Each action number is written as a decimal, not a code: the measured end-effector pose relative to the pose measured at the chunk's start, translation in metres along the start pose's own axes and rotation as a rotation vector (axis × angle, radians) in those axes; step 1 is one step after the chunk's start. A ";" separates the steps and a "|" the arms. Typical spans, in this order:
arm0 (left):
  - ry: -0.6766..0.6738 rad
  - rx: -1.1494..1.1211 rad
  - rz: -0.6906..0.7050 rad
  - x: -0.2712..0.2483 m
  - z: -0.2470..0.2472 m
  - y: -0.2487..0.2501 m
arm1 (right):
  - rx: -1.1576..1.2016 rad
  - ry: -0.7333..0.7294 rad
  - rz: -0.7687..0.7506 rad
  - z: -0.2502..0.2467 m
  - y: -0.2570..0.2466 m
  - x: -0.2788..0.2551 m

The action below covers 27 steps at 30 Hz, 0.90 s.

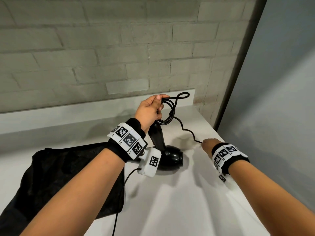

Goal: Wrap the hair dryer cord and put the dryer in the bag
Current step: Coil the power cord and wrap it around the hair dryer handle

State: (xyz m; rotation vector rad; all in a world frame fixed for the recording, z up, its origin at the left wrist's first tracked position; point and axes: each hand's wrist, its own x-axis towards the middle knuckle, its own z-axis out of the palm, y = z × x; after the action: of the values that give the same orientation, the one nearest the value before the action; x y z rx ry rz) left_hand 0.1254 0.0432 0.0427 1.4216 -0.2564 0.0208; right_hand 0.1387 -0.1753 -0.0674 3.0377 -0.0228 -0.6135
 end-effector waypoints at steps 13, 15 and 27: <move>-0.025 0.090 -0.005 0.001 -0.001 0.000 | 1.534 0.739 -0.432 -0.097 -0.088 -0.059; -0.033 0.092 -0.003 0.000 -0.001 -0.001 | 1.519 0.791 -0.421 -0.107 -0.093 -0.062; 0.006 0.010 -0.095 0.000 0.004 0.005 | 0.824 0.802 -0.430 -0.074 -0.097 -0.056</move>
State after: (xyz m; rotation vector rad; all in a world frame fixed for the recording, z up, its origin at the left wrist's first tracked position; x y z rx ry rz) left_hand 0.1244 0.0403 0.0484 1.4417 -0.1832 -0.0518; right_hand 0.1165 -0.0745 0.0180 3.8243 0.5311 0.8878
